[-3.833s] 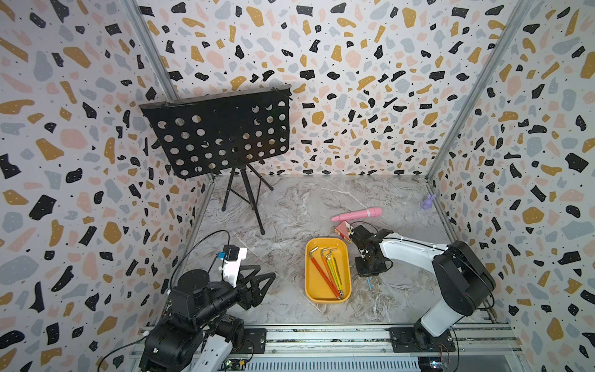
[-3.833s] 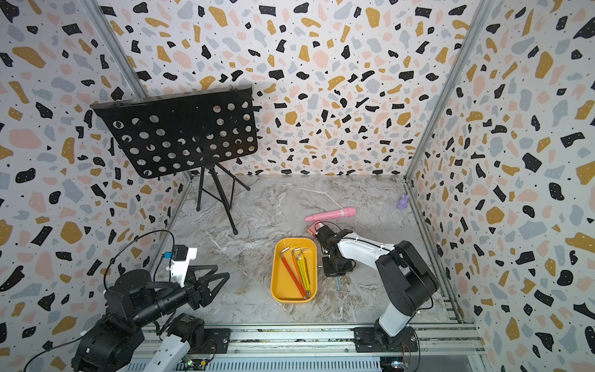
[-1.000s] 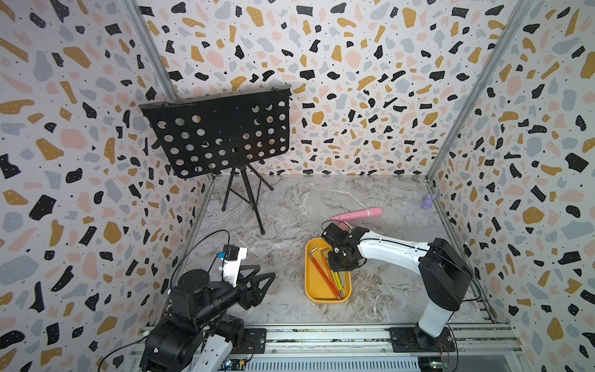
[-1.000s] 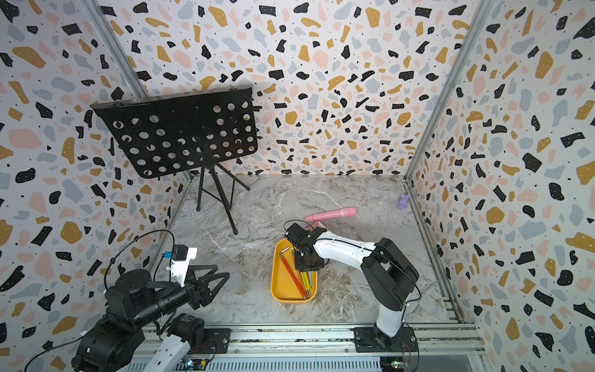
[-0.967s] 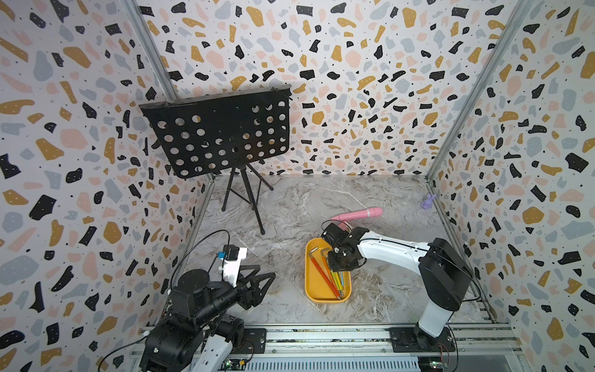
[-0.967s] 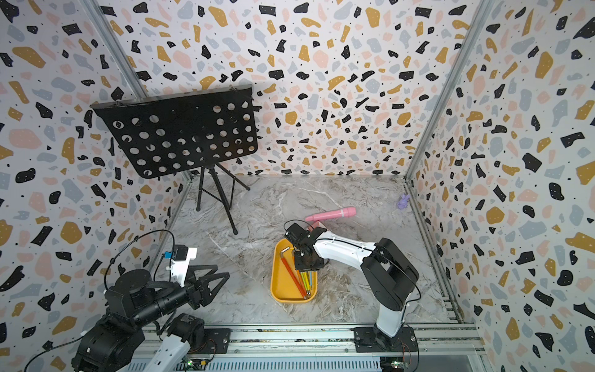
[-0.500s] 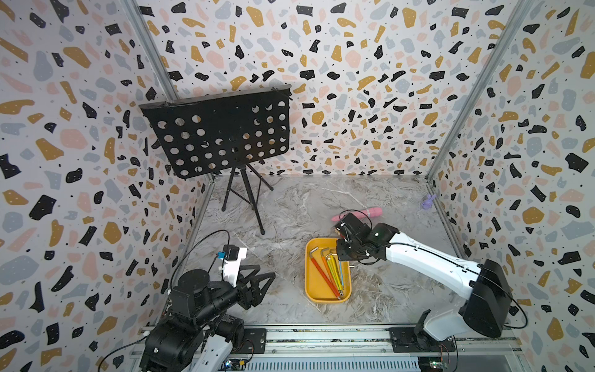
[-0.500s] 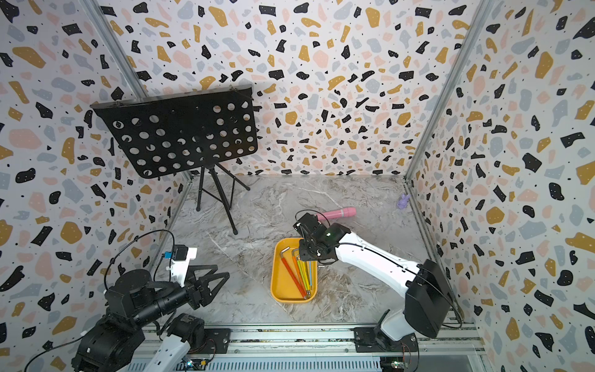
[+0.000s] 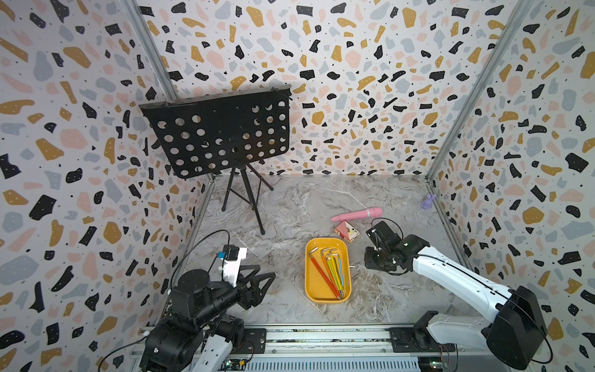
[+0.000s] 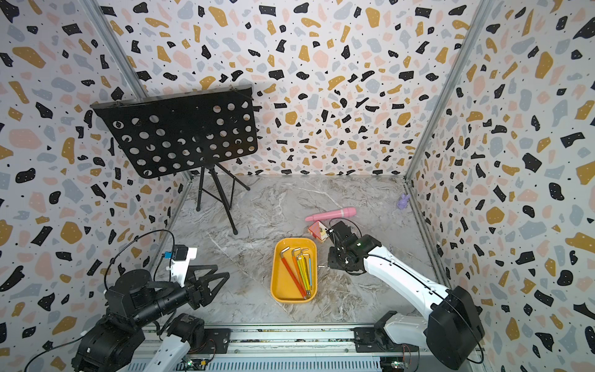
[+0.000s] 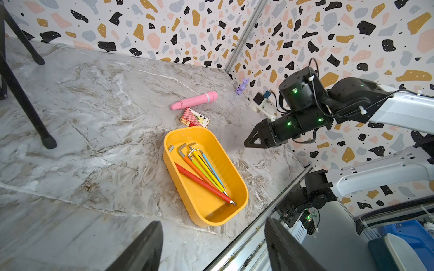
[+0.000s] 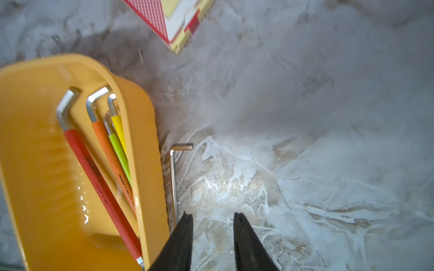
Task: Put the hex key on the desktop into the storage box
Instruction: Move the storage box to the center of the board.
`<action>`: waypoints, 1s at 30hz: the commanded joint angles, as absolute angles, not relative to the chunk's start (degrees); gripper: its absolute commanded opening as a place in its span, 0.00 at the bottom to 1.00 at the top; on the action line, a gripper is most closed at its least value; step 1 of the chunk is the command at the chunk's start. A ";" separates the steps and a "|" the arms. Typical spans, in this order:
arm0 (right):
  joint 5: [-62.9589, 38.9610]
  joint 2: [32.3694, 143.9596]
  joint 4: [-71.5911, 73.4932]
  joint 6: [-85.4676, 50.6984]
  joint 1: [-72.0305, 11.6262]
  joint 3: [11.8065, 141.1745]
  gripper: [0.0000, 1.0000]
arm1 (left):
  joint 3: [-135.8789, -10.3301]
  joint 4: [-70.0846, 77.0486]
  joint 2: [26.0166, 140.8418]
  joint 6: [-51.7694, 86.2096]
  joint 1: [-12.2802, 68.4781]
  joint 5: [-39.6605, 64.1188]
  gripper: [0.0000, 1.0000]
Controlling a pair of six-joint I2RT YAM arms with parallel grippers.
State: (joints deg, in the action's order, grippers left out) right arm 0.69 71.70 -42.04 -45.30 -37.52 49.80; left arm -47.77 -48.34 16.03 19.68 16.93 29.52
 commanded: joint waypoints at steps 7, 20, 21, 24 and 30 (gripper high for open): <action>-5.88 78.75 -36.08 -45.75 -39.36 48.78 0.36 | -47.46 -45.45 15.90 19.01 16.52 29.90 0.72; -7.56 84.23 -32.48 -47.59 -43.10 49.92 0.36 | -47.53 -45.44 15.95 18.98 16.41 29.94 0.73; -7.70 84.52 -32.43 -47.76 -43.39 50.11 0.36 | -47.51 -45.50 15.86 18.97 16.38 29.91 0.73; -7.70 85.70 -32.01 -48.16 -44.59 50.79 0.36 | -47.48 -45.44 15.82 18.94 16.35 30.04 0.73; -7.30 88.40 -32.01 -48.52 -46.73 53.53 0.36 | -47.46 -45.42 15.60 18.94 16.28 30.04 0.73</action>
